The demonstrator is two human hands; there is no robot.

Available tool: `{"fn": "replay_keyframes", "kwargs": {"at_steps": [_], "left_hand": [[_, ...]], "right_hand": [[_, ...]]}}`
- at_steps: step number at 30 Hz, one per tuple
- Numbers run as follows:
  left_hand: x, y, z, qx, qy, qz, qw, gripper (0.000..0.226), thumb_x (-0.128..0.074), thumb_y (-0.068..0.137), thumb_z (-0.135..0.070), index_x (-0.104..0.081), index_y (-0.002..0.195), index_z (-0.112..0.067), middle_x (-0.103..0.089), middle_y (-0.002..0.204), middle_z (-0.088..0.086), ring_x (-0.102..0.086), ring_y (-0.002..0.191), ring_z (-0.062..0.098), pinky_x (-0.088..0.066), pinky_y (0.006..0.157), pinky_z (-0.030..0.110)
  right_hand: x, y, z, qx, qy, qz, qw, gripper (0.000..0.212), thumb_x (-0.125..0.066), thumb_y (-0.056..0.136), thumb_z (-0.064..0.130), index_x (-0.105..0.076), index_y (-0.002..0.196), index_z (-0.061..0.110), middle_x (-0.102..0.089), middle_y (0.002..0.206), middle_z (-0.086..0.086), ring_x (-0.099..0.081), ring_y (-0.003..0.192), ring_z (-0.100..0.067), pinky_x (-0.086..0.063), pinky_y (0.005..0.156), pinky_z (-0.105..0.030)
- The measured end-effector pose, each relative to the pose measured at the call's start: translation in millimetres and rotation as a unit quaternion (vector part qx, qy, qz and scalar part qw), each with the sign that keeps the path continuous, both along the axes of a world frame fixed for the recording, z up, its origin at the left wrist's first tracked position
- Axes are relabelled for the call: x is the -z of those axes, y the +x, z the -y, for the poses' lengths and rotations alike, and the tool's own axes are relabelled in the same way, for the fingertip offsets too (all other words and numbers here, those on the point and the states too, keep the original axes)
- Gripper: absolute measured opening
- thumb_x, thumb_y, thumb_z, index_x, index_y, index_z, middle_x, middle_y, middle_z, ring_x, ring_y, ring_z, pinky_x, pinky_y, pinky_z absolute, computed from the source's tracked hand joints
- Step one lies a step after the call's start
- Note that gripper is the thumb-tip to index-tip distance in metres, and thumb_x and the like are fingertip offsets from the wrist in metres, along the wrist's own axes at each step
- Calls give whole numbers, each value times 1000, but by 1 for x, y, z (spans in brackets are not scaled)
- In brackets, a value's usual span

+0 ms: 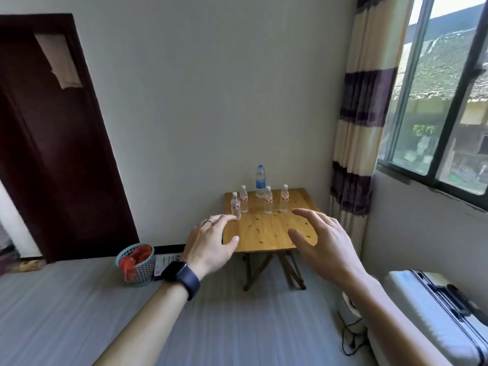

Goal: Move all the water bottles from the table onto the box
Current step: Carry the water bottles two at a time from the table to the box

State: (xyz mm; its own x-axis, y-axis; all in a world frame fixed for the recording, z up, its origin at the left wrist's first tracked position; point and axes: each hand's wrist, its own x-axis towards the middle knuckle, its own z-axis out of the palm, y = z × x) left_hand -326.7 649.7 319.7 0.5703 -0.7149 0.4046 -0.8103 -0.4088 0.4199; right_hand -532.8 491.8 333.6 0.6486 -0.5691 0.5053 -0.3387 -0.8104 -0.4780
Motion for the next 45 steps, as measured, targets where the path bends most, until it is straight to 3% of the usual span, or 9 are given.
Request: {"fn": "replay_keyframes", "kwargs": {"at_steps": [11,25,33,40,45], "left_hand": [[35,161,155,-48,16,-63,997,44,-61,91,-38,-51,134,-34,-51,140,-7,-46,130,18,-39,106,31],[111,398,346,-44,46,-142,988,43,-58,95,-37,-49,137,-30,-51,141,-5,-46,130,17,-38,103,29],[192,494,434,-53,114,-240,962,43,-59,95,-36,-49,136,-31,-48,143,-3,-42,134,18,-34,104,28],[240,569,498,-104,171,-312,929,45,-60,94,-39,-46,137,-34,-50,140,-3,-47,128,16,-41,98,26],[254,633,537,-161,161,-338,913,46,-59,94,-39,-45,137,-34,-54,134,0,-50,121,17,-44,89,28]], "right_hand": [[37,163,183,-22,44,-16,999,47,-57,93,52,-51,137,40,-55,140,13,-42,134,-16,-40,105,-34],[121,388,357,1,125,-89,988,44,-57,92,54,-50,134,45,-56,134,19,-44,130,-11,-35,97,-24],[194,489,446,-7,199,-154,968,43,-57,94,52,-48,136,45,-55,134,17,-46,129,-13,-37,96,-26],[239,591,539,-41,265,-204,941,41,-58,94,48,-51,134,41,-58,131,14,-49,126,-18,-37,90,-26],[256,680,605,-84,197,-272,938,49,-59,93,48,-50,139,31,-59,133,5,-52,124,-25,-43,96,-33]]}}
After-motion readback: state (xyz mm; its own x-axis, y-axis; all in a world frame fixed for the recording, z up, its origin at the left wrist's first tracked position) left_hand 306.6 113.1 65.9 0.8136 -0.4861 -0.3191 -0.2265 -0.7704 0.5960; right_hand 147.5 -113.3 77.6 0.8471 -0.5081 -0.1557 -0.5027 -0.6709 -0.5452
